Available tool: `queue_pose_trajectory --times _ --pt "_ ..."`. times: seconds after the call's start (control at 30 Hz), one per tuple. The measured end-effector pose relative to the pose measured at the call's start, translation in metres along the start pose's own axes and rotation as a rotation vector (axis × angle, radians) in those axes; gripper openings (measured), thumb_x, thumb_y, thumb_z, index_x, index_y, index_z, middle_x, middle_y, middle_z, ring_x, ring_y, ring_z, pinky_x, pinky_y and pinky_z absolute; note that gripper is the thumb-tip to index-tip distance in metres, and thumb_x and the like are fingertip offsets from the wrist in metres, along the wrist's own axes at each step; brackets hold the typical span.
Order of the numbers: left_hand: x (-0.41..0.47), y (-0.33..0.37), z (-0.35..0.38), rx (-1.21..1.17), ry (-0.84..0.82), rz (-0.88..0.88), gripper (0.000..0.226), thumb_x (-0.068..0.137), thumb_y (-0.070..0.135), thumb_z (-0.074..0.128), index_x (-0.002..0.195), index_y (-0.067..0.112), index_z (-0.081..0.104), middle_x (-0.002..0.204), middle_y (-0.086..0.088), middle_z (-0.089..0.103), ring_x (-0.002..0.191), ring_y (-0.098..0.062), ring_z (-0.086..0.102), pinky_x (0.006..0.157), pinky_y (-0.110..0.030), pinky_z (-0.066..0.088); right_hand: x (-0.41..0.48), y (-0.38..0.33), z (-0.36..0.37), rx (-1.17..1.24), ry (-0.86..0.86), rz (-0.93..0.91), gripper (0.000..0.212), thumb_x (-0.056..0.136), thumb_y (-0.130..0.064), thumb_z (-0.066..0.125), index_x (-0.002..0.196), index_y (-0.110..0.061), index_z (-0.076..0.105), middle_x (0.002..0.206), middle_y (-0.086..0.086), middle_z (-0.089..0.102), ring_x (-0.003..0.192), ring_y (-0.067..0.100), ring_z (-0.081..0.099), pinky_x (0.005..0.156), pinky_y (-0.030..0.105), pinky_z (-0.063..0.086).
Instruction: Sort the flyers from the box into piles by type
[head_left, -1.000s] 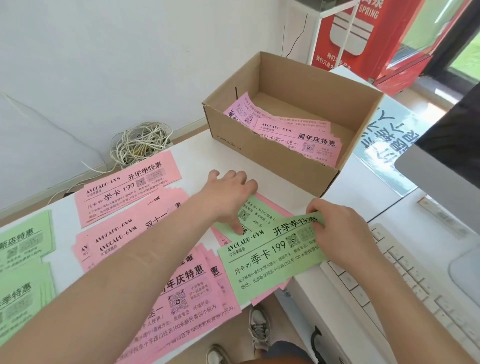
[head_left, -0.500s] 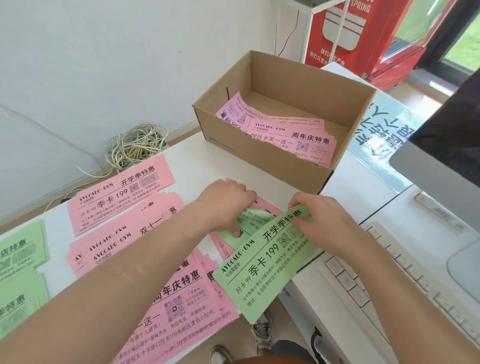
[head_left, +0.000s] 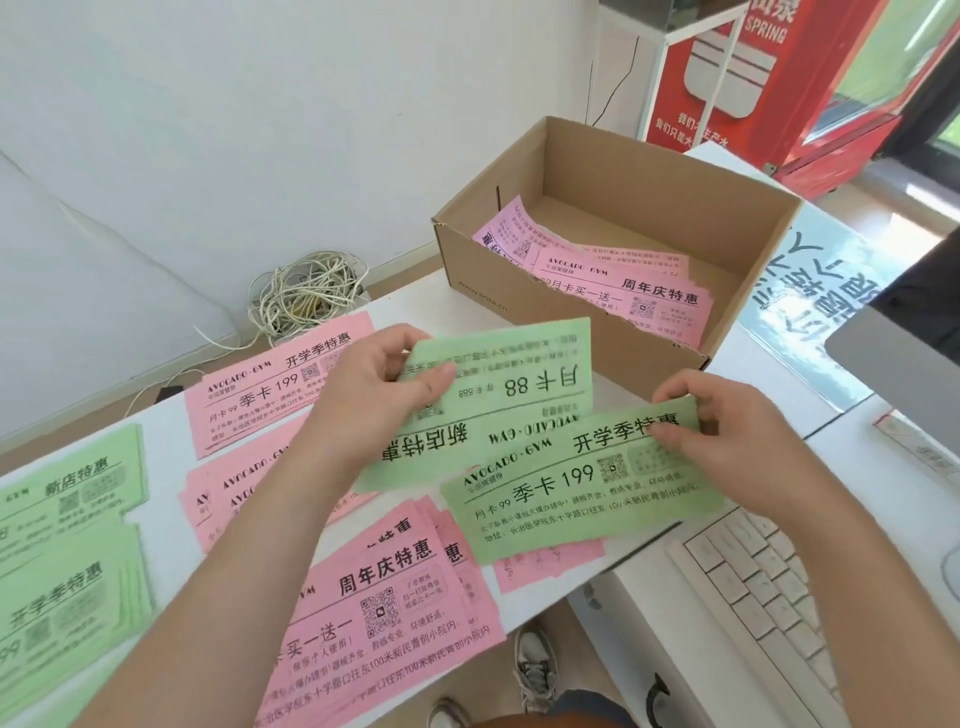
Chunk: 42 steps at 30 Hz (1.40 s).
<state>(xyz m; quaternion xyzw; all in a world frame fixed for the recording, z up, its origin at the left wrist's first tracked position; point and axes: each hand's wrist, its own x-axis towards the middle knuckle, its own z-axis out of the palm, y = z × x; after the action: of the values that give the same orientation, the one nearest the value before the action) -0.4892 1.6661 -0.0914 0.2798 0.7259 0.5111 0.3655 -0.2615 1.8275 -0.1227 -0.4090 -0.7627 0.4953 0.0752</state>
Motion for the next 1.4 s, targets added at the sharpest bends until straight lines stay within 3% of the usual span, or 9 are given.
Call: queue_pose_trajectory --times 0.1,0.23,0.47,0.63,0.73,0.83,0.9,1.1,1.4 --pt "-0.020 -0.013 -0.012 -0.477 0.181 -0.143 0.023 0.084 -0.003 0.058 0.102 0.010 0.058 0.095 -0.013 0.073 0.083 -0.026 0.069 0.078 -0.042 0.056 -0.005 0.001 -0.003 0.183 0.012 0.039 0.014 0.089 -0.007 0.063 0.084 -0.019 0.060 0.078 0.002 0.074 0.071 0.017 0.068 0.070 0.036 0.052" --pt "-0.045 -0.023 -0.018 -0.544 0.251 -0.203 0.021 0.089 -0.004 0.050 0.105 0.009 0.056 0.101 -0.014 0.072 0.088 -0.028 0.067 0.088 -0.049 0.047 -0.003 0.007 0.016 0.169 0.052 0.122 0.018 0.089 -0.006 0.062 0.084 -0.023 0.058 0.082 0.004 0.072 0.080 0.028 0.066 0.081 0.048 0.052" --pt "-0.065 -0.038 0.034 -0.524 0.281 -0.411 0.012 0.096 0.015 0.052 0.107 0.015 0.054 0.095 -0.005 0.074 0.085 -0.024 0.072 0.070 -0.044 0.058 -0.011 0.007 0.060 0.007 0.136 0.143 0.029 0.090 -0.003 0.051 0.094 -0.031 0.056 0.100 -0.007 0.061 0.057 0.011 0.062 0.051 0.028 0.047" --pt "-0.057 -0.055 0.086 -0.785 0.377 -0.457 0.023 0.096 -0.002 0.046 0.108 0.017 0.053 0.096 -0.002 0.073 0.088 -0.019 0.070 0.056 -0.034 0.055 -0.027 -0.002 0.059 0.323 0.102 0.184 0.030 0.097 -0.033 0.051 0.081 -0.020 0.072 0.082 -0.011 0.071 0.050 -0.002 0.061 0.047 0.012 0.045" --pt "-0.054 -0.061 0.101 -0.833 0.379 -0.463 0.028 0.095 -0.006 0.045 0.112 0.014 0.052 0.108 -0.008 0.070 0.094 -0.023 0.068 0.074 -0.046 0.057 -0.035 0.000 0.059 0.265 0.017 0.094 0.017 0.090 -0.036 0.061 0.080 -0.029 0.073 0.072 -0.017 0.072 0.060 -0.003 0.063 0.051 0.010 0.043" --pt "-0.055 -0.060 0.096 -0.812 0.341 -0.436 0.029 0.092 -0.005 0.051 0.113 0.014 0.055 0.107 -0.007 0.071 0.098 -0.027 0.067 0.072 -0.043 0.056 -0.033 0.007 0.059 0.006 0.123 0.083 0.012 0.085 -0.026 0.069 0.076 -0.033 0.071 0.069 -0.017 0.070 0.066 0.012 0.064 0.056 0.022 0.045" --pt "-0.055 -0.053 0.075 -0.752 0.351 -0.341 0.033 0.088 -0.001 0.058 0.118 0.012 0.058 0.105 -0.006 0.072 0.100 -0.025 0.067 0.073 -0.037 0.055 -0.032 0.007 0.055 -0.121 0.124 0.064 0.016 0.086 -0.024 0.068 0.073 -0.033 0.068 0.069 -0.018 0.066 0.062 0.007 0.061 0.046 0.013 0.041" --pt "-0.063 -0.038 -0.006 -0.108 0.362 -0.147 0.020 0.082 0.002 0.069 0.095 0.018 0.066 0.078 -0.002 0.075 0.076 -0.018 0.072 0.072 -0.035 0.056 -0.030 -0.017 0.029 -0.398 0.081 -0.093 0.010 0.086 -0.026 0.068 0.076 -0.030 0.067 0.070 -0.017 0.061 0.064 0.004 0.055 0.051 0.016 0.038" --pt "-0.112 -0.048 -0.043 -0.252 0.422 -0.184 0.017 0.089 0.018 0.058 0.101 0.015 0.069 0.094 -0.003 0.075 0.088 -0.024 0.071 0.079 -0.037 0.055 -0.023 -0.116 0.026 -0.080 -0.095 -0.370 0.016 0.074 -0.027 0.077 0.063 -0.035 0.070 0.054 -0.014 0.063 0.045 0.002 0.052 0.043 0.012 0.037"
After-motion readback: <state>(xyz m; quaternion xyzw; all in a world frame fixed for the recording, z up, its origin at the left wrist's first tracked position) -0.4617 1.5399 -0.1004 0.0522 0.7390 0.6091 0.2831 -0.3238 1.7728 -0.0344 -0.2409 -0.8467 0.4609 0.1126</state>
